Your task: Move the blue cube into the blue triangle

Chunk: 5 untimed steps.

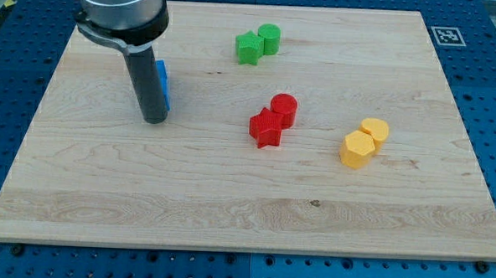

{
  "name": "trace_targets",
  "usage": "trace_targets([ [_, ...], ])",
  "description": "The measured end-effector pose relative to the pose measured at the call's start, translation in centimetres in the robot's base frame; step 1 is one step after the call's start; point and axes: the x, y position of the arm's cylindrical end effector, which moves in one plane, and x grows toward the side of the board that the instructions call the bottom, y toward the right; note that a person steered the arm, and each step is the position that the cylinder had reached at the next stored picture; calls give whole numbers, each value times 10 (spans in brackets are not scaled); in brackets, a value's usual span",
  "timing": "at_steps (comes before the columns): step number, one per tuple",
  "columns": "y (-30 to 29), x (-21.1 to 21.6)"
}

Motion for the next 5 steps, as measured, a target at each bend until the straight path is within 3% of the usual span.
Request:
trace_targets([
  [1,0,0],
  [3,-12,79],
  [5,-52,79],
])
